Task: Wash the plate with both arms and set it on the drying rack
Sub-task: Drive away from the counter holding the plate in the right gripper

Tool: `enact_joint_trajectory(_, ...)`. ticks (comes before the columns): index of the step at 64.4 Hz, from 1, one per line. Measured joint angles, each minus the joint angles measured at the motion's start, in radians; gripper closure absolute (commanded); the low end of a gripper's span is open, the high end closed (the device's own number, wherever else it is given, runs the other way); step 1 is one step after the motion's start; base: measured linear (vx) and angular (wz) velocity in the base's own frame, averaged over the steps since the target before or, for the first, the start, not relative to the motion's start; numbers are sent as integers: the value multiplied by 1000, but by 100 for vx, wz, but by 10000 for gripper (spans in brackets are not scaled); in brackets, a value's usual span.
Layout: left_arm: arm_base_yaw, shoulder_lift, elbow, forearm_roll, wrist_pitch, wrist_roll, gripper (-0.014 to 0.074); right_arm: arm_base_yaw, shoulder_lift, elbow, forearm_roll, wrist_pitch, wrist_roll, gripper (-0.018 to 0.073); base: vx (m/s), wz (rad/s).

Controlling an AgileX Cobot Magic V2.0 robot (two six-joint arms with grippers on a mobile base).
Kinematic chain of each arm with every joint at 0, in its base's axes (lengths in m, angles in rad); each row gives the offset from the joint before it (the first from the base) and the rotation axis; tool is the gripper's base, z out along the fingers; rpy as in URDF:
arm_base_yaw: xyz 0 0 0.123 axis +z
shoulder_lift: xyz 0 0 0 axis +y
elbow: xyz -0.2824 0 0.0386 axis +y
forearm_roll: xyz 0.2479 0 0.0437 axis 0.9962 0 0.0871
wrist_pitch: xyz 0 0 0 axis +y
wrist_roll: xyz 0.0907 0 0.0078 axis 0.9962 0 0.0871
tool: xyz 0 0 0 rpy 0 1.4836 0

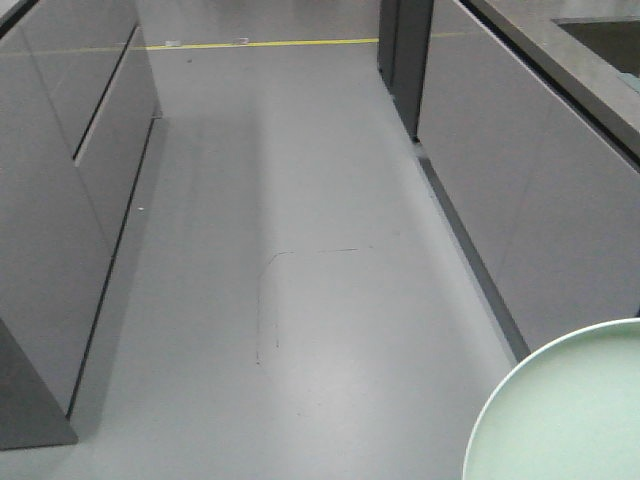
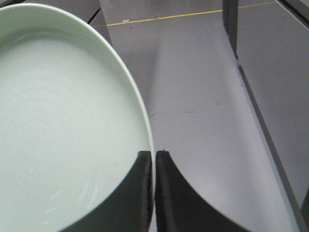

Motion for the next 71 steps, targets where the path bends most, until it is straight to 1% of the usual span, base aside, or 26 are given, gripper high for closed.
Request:
enact_joint_trajectory(16,0,0,0,0,0,0,601,0,0,0,0,0,0,564,14,45)
enact_joint_trajectory(34,0,0,0,0,0,0,601,0,0,0,0,0,0,564,17,29)
enact_joint_trajectory(71,0,0,0,0,0,0,601,0,0,0,0,0,0,564,24,4)
